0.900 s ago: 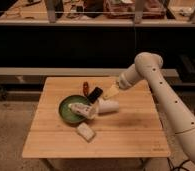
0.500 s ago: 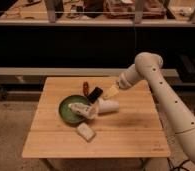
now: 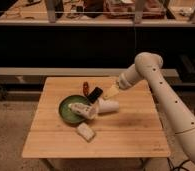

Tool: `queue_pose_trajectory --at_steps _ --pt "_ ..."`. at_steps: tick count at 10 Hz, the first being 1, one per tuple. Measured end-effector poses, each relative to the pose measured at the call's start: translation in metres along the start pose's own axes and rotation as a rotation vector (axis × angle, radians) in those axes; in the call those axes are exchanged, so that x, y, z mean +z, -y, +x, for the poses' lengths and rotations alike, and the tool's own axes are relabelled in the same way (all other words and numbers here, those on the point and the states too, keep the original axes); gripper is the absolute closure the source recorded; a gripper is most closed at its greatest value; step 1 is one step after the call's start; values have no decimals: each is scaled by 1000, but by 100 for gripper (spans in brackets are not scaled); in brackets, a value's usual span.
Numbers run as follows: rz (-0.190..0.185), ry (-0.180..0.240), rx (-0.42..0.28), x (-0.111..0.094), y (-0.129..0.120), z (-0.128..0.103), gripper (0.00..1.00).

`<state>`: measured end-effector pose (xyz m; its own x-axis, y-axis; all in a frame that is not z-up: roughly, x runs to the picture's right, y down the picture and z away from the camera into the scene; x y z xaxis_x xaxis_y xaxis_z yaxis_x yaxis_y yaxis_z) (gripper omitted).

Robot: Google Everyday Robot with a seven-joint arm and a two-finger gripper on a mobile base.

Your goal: Push the eraser across the table

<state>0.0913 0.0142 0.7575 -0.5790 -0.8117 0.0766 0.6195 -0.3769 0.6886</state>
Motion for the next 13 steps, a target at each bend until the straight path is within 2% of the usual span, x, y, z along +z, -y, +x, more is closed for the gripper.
queue_pose_trajectory --at_steps 10,11,12,13 --pt "-1 0 0 0 0 0 20" --pt "-11 0 0 0 -2 1 20" --pt "-47 -3 16 -1 -11 3 20" --pt "-115 -13 47 -3 -28 7 20"
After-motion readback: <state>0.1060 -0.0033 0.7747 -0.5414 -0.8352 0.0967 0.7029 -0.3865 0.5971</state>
